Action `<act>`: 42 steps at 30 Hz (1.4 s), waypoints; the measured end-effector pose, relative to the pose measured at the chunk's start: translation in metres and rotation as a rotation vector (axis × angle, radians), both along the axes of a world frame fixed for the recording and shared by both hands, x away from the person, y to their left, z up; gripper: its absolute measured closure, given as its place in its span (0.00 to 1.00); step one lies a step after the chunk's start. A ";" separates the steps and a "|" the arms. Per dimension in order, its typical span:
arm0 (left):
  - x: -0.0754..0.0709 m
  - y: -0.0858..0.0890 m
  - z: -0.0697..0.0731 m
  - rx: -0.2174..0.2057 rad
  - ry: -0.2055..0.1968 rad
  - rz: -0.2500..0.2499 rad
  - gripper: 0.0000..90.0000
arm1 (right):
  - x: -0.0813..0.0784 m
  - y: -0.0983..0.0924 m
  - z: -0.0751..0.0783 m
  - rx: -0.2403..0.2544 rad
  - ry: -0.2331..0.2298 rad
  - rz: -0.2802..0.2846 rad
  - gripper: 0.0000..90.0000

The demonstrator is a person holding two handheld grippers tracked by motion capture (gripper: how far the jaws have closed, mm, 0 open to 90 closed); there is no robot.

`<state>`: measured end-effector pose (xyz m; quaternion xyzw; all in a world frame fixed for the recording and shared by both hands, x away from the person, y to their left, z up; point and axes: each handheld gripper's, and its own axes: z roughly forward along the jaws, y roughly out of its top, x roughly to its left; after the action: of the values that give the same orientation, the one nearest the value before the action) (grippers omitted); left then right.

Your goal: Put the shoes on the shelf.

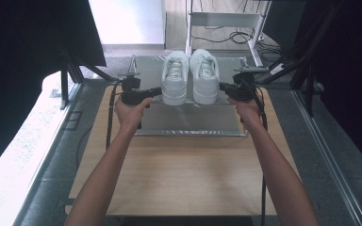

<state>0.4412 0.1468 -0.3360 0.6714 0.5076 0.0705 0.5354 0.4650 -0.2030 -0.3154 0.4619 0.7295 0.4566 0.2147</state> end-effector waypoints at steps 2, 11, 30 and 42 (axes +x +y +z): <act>0.000 -0.001 0.000 -0.003 -0.004 0.006 1.00 | 0.000 0.001 -0.001 -0.007 -0.001 -0.001 1.00; 0.000 -0.016 -0.001 -0.018 -0.004 -0.005 1.00 | -0.003 0.008 -0.002 0.002 -0.002 0.004 1.00; -0.013 -0.004 0.000 -0.077 -0.064 0.017 0.75 | -0.016 -0.004 0.000 0.052 -0.061 0.032 0.75; -0.052 0.013 -0.001 -0.004 -0.168 -0.059 0.46 | -0.061 -0.008 0.001 0.052 -0.156 0.096 0.54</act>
<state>0.3890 0.1602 -0.3367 0.6767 0.4412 0.1097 0.5791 0.4036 -0.2112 -0.3139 0.3947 0.7198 0.5198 0.2366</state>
